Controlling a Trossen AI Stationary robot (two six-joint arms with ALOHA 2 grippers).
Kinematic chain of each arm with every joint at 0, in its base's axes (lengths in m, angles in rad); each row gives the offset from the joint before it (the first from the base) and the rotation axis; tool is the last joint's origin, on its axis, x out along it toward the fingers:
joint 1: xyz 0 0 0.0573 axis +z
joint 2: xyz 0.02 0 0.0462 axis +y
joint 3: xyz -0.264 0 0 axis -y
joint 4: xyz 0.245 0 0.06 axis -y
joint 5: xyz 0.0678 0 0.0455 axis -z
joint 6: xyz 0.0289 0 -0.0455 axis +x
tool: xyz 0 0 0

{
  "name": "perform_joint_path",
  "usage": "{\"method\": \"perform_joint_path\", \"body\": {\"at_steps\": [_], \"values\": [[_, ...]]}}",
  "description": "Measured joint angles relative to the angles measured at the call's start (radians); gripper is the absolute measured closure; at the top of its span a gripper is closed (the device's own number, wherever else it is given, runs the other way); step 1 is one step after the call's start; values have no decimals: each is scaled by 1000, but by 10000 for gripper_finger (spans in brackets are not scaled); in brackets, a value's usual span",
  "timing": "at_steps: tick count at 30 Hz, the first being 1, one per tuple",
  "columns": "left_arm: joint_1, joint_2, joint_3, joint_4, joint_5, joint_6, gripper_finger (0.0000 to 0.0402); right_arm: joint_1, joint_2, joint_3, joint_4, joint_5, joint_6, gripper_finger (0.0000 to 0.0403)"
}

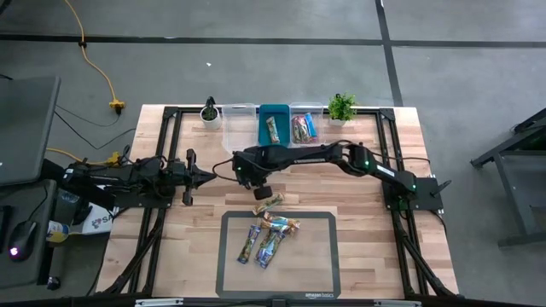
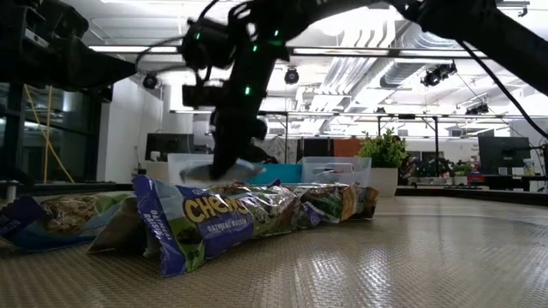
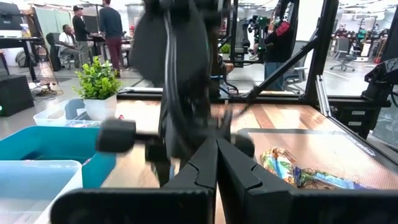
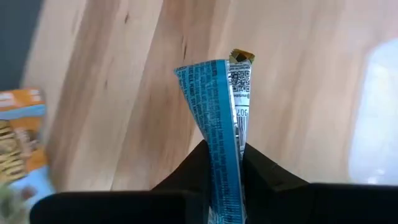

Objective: Pick and place Granola Bars by type
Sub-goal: Put the yellow granola bar into the blue bin

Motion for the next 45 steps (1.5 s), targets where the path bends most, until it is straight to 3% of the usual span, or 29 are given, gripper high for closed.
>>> {"method": "perform_joint_path", "body": {"at_steps": [4, 13, 18, 28, 32, 35, 42, 45], "values": [[0, 0, 0, 0, 3, 0, 401, -1, -66, 0, -21, -19, 46, 357], [0, 0, 0, 0, 3, 0, 401, -11, -232, 2, 32, -180, 114, 357], [0, 0, 0, 0, 3, 0, 401, -32, -304, 2, 155, -241, 215, 357], [0, 0, 0, 0, 2, 0, 401, -96, -335, 2, 502, -222, 559, 357], [0, 0, 0, 0, 2, 0, 401, -131, -336, 2, 559, -147, 692, 357], [0, 0, 0, 0, 3, 0, 401, -164, -336, 2, 538, -25, 816, 357], [0, 0, 0, 0, 3, 0, 401, -240, -336, 0, 344, 305, 992, 357], [0, 0, 0, 0, 3, 0, 401, -268, -336, 0, 251, 384, 1038, 357]]}}
